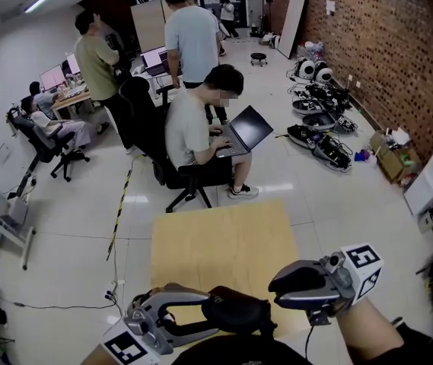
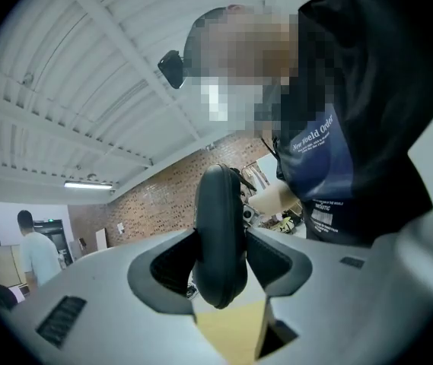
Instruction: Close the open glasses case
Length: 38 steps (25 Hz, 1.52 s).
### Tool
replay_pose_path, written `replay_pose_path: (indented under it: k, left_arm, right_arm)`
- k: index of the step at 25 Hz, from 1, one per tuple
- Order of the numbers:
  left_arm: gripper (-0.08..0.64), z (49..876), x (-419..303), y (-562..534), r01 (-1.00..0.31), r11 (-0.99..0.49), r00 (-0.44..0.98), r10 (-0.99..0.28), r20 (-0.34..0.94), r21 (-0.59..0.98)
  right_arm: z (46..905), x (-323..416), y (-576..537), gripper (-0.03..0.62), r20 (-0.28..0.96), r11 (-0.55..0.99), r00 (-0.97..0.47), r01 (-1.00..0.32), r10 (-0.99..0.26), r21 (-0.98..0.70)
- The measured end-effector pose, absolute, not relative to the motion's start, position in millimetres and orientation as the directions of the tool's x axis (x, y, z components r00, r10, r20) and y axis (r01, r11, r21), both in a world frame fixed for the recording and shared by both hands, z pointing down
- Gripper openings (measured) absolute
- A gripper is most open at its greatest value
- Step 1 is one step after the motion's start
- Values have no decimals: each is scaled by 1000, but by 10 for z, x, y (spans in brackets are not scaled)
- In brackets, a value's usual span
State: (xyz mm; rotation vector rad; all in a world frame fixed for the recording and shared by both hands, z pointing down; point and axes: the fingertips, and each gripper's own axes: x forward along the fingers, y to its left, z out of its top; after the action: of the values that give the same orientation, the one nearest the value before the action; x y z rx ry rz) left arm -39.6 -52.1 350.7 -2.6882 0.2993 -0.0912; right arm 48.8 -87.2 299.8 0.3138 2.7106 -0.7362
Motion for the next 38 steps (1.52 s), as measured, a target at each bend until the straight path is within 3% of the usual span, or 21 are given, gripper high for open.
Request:
replay_pose_path:
  k: [4,7,11,13,15,21,38]
  left_arm:
    - [215,3486,-361,-458,-169,-860,977,-210,30,-481]
    - [215,3354,-357,-310,-141,-867,989,-141,-36,-479]
    - [215,3044,-492,-351,-48,-993,962,-19,-272,-103]
    - [215,2961,-557,-465,18,-998,917,-8,-400,61]
    - [216,3005,-558,-552,57,-987,894,-16,-448,149]
    - [215,3145,-442,-569,110,-969,898,0,-440,223]
    - [215,3256,-404,-559,127,-974,937,56,-346,185]
  right_arm:
    - [2962,473,-800,91,-370,808,-907,367,201,-460]
    - [2887,509,-672,101,-404,794,-875,437,266,-422]
    - [2784,412,-541,101,-381,821,-881,425,280,-380]
    - [2742,342,-550,101,-352,870,-906,357,234,-341]
    - [2715,274,-585,101,-308,925,-937,256,166,-282]
    - [2590,232,-759,101,-234,988,-971,-13,-49,-152]
    - [2675,162,-755,91,-210,973,-977,88,42,-214]
